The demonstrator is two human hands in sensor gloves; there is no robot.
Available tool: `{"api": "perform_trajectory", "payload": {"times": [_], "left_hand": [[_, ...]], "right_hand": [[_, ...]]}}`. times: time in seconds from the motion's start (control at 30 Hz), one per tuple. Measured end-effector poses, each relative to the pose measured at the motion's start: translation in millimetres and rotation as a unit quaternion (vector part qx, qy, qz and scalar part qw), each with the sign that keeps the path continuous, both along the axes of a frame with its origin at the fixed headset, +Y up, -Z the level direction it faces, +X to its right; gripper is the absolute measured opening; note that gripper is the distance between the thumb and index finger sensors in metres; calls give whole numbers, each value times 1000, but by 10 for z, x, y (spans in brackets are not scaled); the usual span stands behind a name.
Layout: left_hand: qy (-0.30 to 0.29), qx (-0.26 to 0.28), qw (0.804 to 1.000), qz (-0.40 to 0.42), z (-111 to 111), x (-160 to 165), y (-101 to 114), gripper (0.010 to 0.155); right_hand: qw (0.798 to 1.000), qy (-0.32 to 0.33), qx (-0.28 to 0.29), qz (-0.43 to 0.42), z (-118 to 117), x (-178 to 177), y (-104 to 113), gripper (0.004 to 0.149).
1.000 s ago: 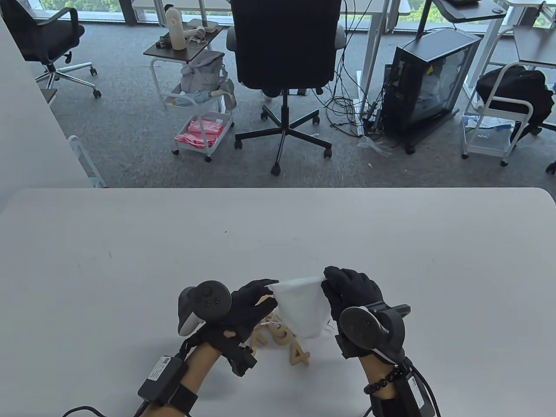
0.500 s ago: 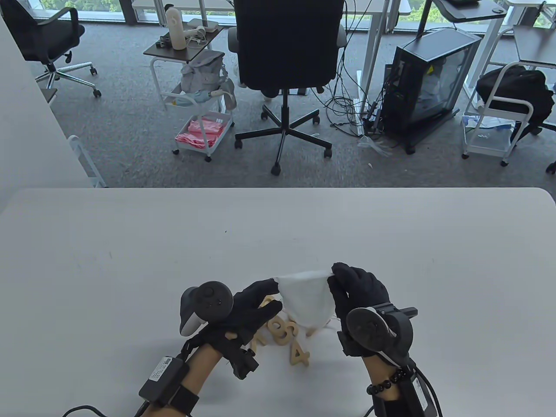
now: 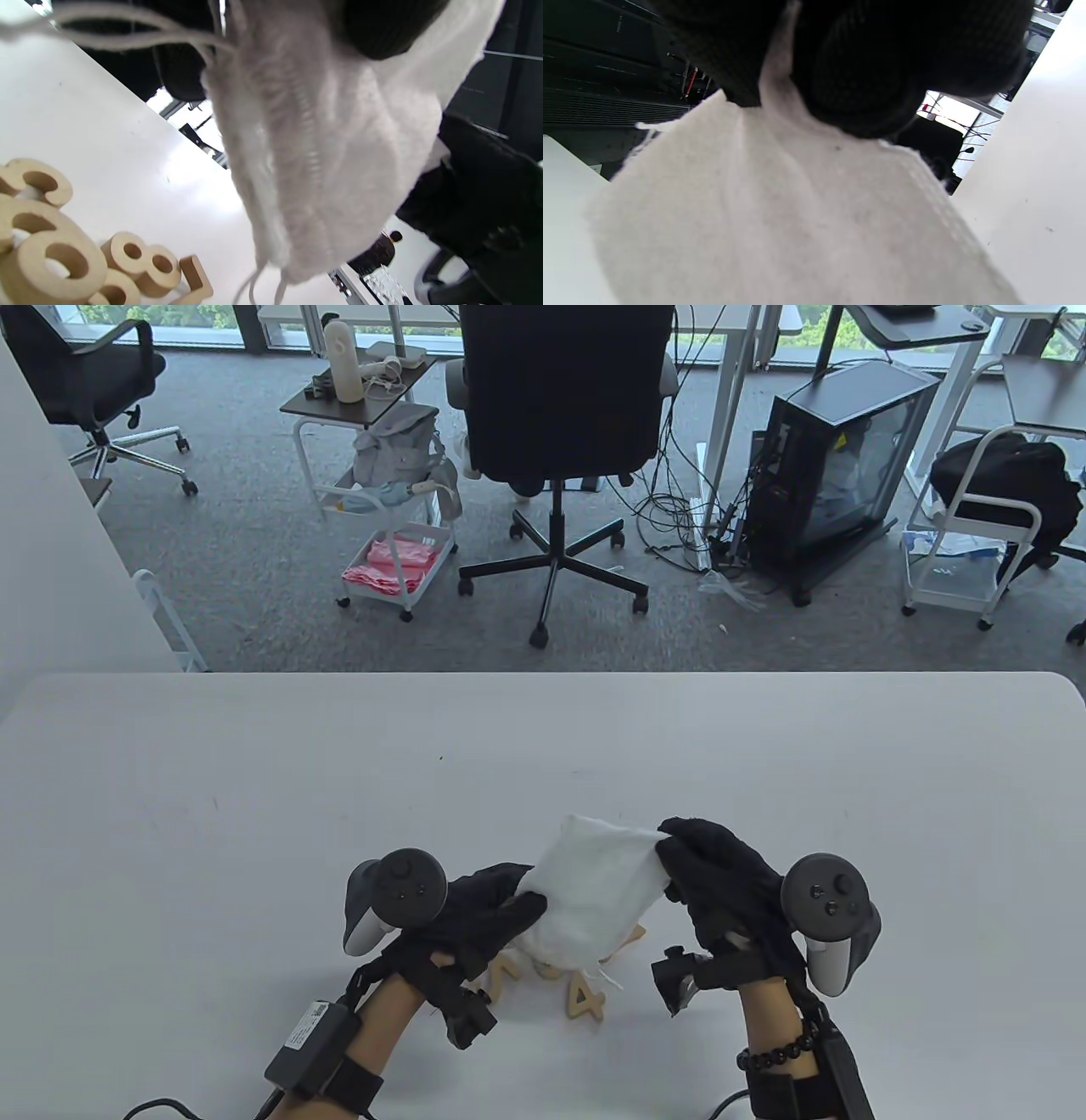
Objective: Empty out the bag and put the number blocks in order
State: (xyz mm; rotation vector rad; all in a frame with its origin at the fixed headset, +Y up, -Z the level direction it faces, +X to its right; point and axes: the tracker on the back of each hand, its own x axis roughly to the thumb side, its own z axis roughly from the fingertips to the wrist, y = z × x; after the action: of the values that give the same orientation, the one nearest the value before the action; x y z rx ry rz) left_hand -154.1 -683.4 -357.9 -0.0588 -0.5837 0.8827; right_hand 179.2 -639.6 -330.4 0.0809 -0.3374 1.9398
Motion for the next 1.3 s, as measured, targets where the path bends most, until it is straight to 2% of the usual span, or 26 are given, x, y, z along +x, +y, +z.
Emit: {"api": "perform_trajectory", "payload": {"times": [0.07, 0.17, 0.23, 0.27, 0.4, 0.5, 0.57, 0.63, 0.7, 0.73, 0.77, 0.8, 0.87, 0.93, 1.03, 1.07, 1.17, 1.2, 1.23, 1.3], "left_hand": [[-10, -9, 1000, 0, -19, -64, 46, 42], [-31, -58, 998, 12, -37, -124, 75, 44], [-28, -94, 995, 23, -38, -165, 75, 45], [-19, -93, 995, 34, -34, -194, 73, 47], [62, -91, 992, 57, -40, -414, 82, 44], [157, -93, 981, 67, -119, -816, 97, 43], [222, -103, 966, 81, -178, -1179, 80, 43], [307, -113, 938, 115, -231, -1620, 26, 43], [390, -121, 903, 135, -260, -2117, -68, 43], [437, -125, 879, 148, -244, -2395, -151, 43], [462, -132, 862, 162, -225, -2547, -215, 43], [497, -146, 835, 189, -186, -2755, -329, 44], [544, -167, 790, 227, -102, -3050, -557, 44], [580, -184, 756, 242, -32, -3208, -742, 45], [614, -206, 722, 244, 46, -3336, -975, 48], [622, -207, 717, 238, 56, -3353, -1007, 49], [631, -205, 721, 200, 47, -3367, -1007, 53], [643, -200, 722, 157, 33, -3340, -952, 59], [645, -193, 734, 95, 12, -3319, -880, 62], [643, -183, 742, 39, -20, -3283, -784, 74]], "right_hand": [[1000, -1, -5, 3, -28, 74, -24, 34], [999, 21, -23, -24, -76, 112, -85, 34], [999, 22, -30, -20, -102, 72, -129, 34], [999, 18, -32, -14, -112, 48, -152, 34], [998, 42, -42, -17, -159, -66, -263, 38], [998, 39, -50, -22, -166, -94, -303, 42], [998, 33, -46, -14, -162, -80, -299, 43], [999, 30, -43, -15, -161, -74, -294, 43], [998, 33, -42, -18, -161, -76, -293, 43], [998, 33, -43, -18, -161, -83, -297, 43], [998, 33, -43, -13, -163, -91, -302, 43], [999, 33, -42, -6, -167, -103, -308, 43], [998, 34, -44, -3, -175, -119, -318, 43], [998, 40, -47, -5, -189, -131, -328, 43], [998, 43, -50, -1, -200, -140, -346, 43], [998, 44, -50, 0, -202, -141, -349, 43], [998, 45, -53, 4, -205, -149, -359, 44], [998, 46, -53, 5, -206, -148, -359, 44], [998, 45, -54, 6, -205, -148, -355, 44], [997, 45, -54, 6, -200, -142, -355, 44]]}}
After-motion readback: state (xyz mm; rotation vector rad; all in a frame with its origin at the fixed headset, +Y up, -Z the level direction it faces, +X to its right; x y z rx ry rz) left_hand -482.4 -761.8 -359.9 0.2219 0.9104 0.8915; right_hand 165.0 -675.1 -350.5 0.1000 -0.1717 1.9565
